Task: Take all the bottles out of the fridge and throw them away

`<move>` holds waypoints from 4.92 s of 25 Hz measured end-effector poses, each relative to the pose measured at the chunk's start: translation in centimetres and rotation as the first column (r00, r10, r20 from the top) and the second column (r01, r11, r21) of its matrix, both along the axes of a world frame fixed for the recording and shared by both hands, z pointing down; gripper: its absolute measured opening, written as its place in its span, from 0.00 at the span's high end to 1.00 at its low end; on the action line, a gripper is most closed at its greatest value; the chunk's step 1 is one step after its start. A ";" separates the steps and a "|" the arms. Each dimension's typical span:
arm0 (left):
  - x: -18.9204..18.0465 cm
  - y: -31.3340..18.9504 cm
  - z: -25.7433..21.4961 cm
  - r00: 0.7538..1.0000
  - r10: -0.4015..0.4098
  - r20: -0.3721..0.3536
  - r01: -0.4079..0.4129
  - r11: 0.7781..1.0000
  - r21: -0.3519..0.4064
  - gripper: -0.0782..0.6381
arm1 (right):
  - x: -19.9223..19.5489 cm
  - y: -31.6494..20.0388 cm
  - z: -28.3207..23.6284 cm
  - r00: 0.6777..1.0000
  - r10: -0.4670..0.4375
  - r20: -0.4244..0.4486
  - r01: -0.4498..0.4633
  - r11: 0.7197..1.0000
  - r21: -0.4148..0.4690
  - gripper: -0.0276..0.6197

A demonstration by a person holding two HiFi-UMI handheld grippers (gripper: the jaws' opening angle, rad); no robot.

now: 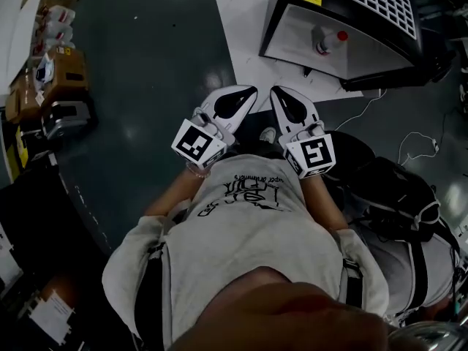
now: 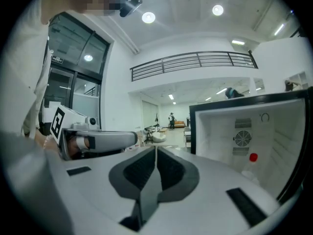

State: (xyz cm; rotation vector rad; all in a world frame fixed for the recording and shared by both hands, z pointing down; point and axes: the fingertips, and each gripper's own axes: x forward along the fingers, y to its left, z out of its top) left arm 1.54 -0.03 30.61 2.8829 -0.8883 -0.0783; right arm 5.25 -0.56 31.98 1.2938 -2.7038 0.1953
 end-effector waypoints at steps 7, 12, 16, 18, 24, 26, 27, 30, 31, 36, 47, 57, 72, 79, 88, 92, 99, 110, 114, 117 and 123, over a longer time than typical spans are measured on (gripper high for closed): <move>4.9 0.0 -0.6 0.996 0.088 -0.011 -0.088 0.996 -0.018 0.88 | 4.9 0.3 -0.5 0.997 0.072 -0.006 -0.072 0.997 -0.002 0.93; 8.3 -0.2 -0.8 0.991 0.131 -0.006 -0.131 0.991 -0.022 0.88 | 8.3 0.4 -0.8 0.993 0.116 -0.008 -0.116 0.993 -0.001 0.93; 10.9 -0.5 -0.8 0.988 0.151 -0.006 -0.151 0.988 -0.030 0.88 | 10.9 0.3 -0.9 0.990 0.144 -0.005 -0.144 0.990 -0.005 0.93; 12.1 -0.5 -0.8 0.987 0.161 0.005 -0.161 0.986 -0.029 0.88 | 12.1 0.3 -1.0 0.988 0.154 0.000 -0.154 0.988 -0.006 0.93; 15.5 -0.4 -0.8 0.983 0.185 0.020 -0.185 0.982 -0.026 0.88 | 15.5 0.6 -1.2 0.984 0.177 0.006 -0.177 0.984 -0.008 0.93; 16.2 -0.2 -0.7 0.982 0.187 0.022 -0.187 0.982 -0.021 0.88 | 16.4 0.9 -1.4 0.982 0.190 0.009 -0.190 0.982 -0.005 0.93; 16.5 -0.1 -0.7 0.982 0.188 0.021 -0.187 0.982 -0.021 0.88 | 16.7 0.9 -1.5 0.981 0.195 0.009 -0.195 0.981 -0.003 0.93; 17.4 0.0 -0.4 0.981 0.191 0.019 -0.190 0.981 -0.030 0.88 | 17.7 1.1 -1.3 0.979 0.206 0.001 -0.206 0.979 -0.003 0.93; 17.6 -0.1 -0.3 0.981 0.191 0.018 -0.190 0.981 -0.036 0.88 | 17.9 1.1 -1.1 0.978 0.210 -0.002 -0.210 0.978 -0.005 0.93; 18.3 -0.7 0.2 0.976 0.217 0.017 -0.216 0.975 -0.046 0.88 | 18.2 0.4 -0.4 0.972 0.234 0.003 -0.234 0.972 -0.015 0.93; 18.3 -3.8 1.5 0.970 0.238 0.047 -0.235 0.970 -0.055 0.88 | 18.5 -2.5 1.2 0.961 0.277 0.000 -0.276 0.960 -0.041 0.93; 18.3 -6.1 1.6 0.969 0.243 0.045 -0.240 0.969 -0.057 0.88 | 18.9 -4.3 1.3 0.952 0.304 -0.024 -0.305 0.952 -0.040 0.92; 18.6 -8.6 3.8 0.971 0.231 0.066 -0.226 0.971 -0.077 0.88 | 19.8 -7.3 2.8 0.950 0.309 -0.039 -0.311 0.950 -0.039 0.82; 19.0 -10.1 4.7 0.976 0.210 0.060 -0.206 0.976 -0.071 0.88 | 20.5 -8.6 3.9 0.949 0.311 -0.048 -0.312 0.950 -0.026 0.78; 19.2 -11.8 5.8 0.980 0.184 0.080 -0.180 0.982 -0.051 0.88 | 21.6 -10.3 5.1 0.944 0.323 -0.069 -0.324 0.946 -0.008 0.78; 19.5 -12.4 6.6 0.981 0.173 0.093 -0.170 0.985 -0.037 0.88 | 22.1 -10.8 5.9 0.940 0.331 -0.077 -0.333 0.943 -0.008 0.78; 19.9 -13.1 7.8 0.982 0.158 0.102 -0.154 0.987 -0.042 0.88 | 22.9 -11.8 7.0 0.937 0.340 -0.082 -0.343 0.939 -0.016 0.77; 20.9 -14.5 8.7 0.983 0.143 0.112 -0.141 0.990 -0.025 0.88 | 23.9 -13.0 9.2 0.934 0.347 -0.088 -0.350 0.937 -0.024 0.76; 21.1 -15.0 9.2 0.984 0.133 0.115 -0.131 0.991 -0.029 0.88 | 24.1 -13.4 9.8 0.933 0.348 -0.093 -0.352 0.936 -0.025 0.75; 21.3 -15.3 9.6 0.984 0.130 0.119 -0.127 0.991 -0.032 0.88 | 24.2 -13.8 10.1 0.932 0.350 -0.097 -0.353 0.935 -0.027 0.75; 21.8 -16.1 10.1 0.984 0.127 0.127 -0.123 0.992 -0.034 0.88 | 24.4 -14.8 10.7 0.931 0.349 -0.108 -0.354 0.935 -0.032 0.74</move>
